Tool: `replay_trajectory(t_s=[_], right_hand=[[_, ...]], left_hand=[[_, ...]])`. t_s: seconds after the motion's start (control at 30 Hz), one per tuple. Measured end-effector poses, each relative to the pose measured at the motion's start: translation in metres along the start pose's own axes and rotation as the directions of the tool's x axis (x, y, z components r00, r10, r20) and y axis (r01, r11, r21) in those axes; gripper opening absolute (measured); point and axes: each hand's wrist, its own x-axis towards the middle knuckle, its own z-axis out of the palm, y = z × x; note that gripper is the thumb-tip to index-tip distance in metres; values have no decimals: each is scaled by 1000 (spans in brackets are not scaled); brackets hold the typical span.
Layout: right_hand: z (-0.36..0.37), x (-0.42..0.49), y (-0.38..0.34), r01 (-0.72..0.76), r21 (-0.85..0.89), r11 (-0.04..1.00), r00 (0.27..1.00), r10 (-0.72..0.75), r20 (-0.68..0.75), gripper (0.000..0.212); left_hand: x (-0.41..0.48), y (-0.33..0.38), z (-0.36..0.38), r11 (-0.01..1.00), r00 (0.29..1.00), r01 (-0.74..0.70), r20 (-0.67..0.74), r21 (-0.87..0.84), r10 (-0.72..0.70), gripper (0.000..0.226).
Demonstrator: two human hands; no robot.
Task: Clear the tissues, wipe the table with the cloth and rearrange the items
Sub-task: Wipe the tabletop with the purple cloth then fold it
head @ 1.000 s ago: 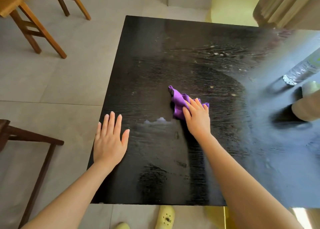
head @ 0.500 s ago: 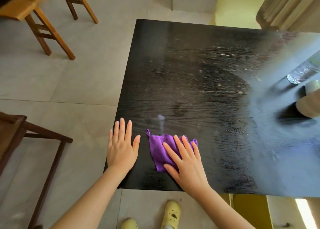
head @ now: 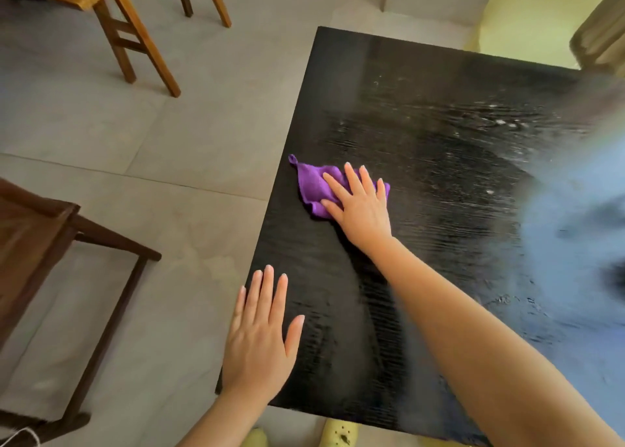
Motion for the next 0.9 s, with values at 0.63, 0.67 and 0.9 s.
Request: replay_trajectory(t_s=[0.63, 0.67, 0.9], right_hand=[[-7, 47, -8, 164, 13, 986, 986, -163, -42, 47], [-4, 28, -10, 177, 23, 984, 984, -176, -38, 47], [10, -124, -14, 148, 58, 987, 989, -147, -21, 45]], left_hand=[[-3, 1, 2, 997, 997, -18, -71, 72, 23, 66], [-2, 1, 2, 997, 997, -19, -69, 77, 24, 66], [-20, -3, 1, 999, 999, -22, -32, 49, 23, 77]])
